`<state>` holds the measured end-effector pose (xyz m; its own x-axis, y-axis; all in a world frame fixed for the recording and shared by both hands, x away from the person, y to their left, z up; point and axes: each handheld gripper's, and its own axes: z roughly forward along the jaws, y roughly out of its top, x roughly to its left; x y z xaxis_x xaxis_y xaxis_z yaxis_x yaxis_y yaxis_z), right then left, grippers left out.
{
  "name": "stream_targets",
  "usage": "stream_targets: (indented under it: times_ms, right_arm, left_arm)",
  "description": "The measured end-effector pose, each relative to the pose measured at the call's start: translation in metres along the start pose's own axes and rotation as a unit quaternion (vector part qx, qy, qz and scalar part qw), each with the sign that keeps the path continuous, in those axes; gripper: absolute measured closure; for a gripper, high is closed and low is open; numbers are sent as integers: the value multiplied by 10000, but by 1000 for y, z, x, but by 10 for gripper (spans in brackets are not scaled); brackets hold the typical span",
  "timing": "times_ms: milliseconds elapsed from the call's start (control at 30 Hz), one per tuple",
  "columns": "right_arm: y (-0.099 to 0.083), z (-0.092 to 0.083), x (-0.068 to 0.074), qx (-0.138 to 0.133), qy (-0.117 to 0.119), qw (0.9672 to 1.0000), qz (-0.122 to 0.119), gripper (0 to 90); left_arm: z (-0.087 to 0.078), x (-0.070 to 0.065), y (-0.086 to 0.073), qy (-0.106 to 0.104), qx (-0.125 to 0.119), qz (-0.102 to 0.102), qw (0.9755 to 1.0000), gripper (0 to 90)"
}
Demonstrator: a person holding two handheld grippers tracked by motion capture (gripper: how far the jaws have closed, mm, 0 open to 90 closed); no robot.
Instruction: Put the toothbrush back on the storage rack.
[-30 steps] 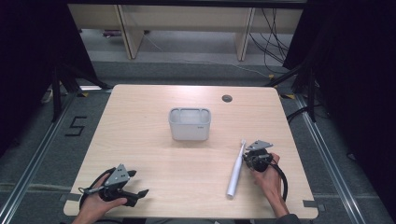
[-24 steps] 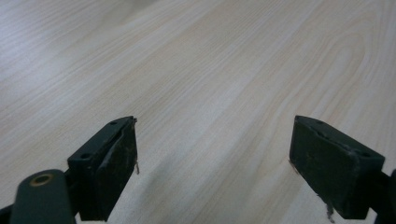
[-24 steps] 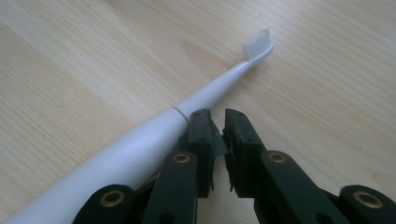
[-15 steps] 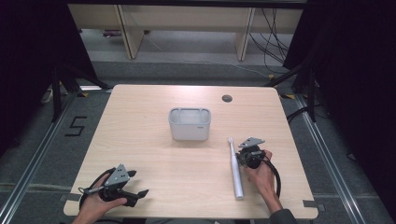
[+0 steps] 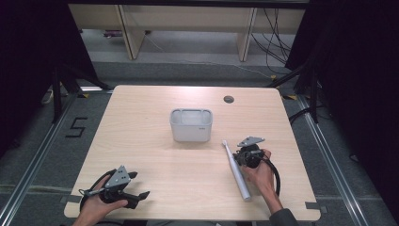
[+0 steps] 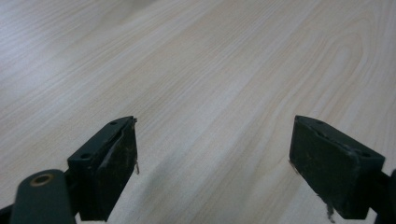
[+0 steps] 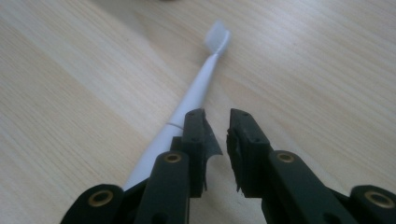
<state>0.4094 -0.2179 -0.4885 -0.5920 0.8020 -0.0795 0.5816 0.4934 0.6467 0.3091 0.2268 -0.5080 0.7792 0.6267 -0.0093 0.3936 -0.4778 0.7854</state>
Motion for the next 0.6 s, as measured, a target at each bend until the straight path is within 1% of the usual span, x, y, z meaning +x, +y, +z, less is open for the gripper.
stream_targets:
  times_ms: [33,67,100,133,167,233,267,300,333,367,400,433,467,500,533,567,600]
  right_arm:
    - [1,-3,-1,-74,-25,10000,56,747]
    - [2,-6,-2,-62,-47,9999,87,720]
    - [4,-10,-4,-22,-2,9999,132,705]
    - [5,-14,-4,-57,12,9998,165,693]
    - [6,-17,-5,-86,8,9998,174,660]
    - [11,-24,-4,-36,73,9996,259,619]
    - [12,-27,-3,-62,80,9996,263,600]
    - [14,-30,-3,-17,97,9998,184,551]
    - [15,-32,2,166,218,9991,317,503]
    - [17,-34,4,421,391,9980,252,487]
    - [17,-34,6,440,411,9981,135,468]
    - [19,-37,11,679,520,9961,212,451]
    - [20,-37,14,775,452,9959,140,436]
    - [20,-37,18,903,481,9946,182,415]
    - [21,-36,20,1002,474,9938,113,397]
    - [22,-34,21,1014,484,9936,86,387]
    - [22,-32,23,1020,451,9937,67,372]
  left_arm:
    - [0,0,0,7,-15,-20,10000,149]
    - [1,-1,0,-6,-97,-106,9999,149]
    - [0,-1,0,0,-86,-79,9999,149]
    - [0,0,0,-2,-28,-2,10000,149]
    - [0,0,0,-14,-9,9,10000,149]
    - [-1,0,0,-5,-14,-10,10000,150]
    - [0,-1,1,-10,-74,-98,9999,149]
    - [-2,1,1,5,13,57,10000,149]
    - [-1,0,0,18,0,34,10000,149]
    - [0,-1,0,-8,-61,-64,10000,150]
    - [0,-1,0,-4,-49,-75,10000,149]
    - [-1,0,1,-5,-8,0,10000,149]
    - [-1,0,1,-12,28,51,10000,149]
    - [-2,1,1,29,54,109,9999,150]
    - [-2,1,1,29,38,74,10000,149]
    - [-1,-1,0,1,-15,-42,10000,149]
    - [-2,1,1,20,43,75,10000,149]
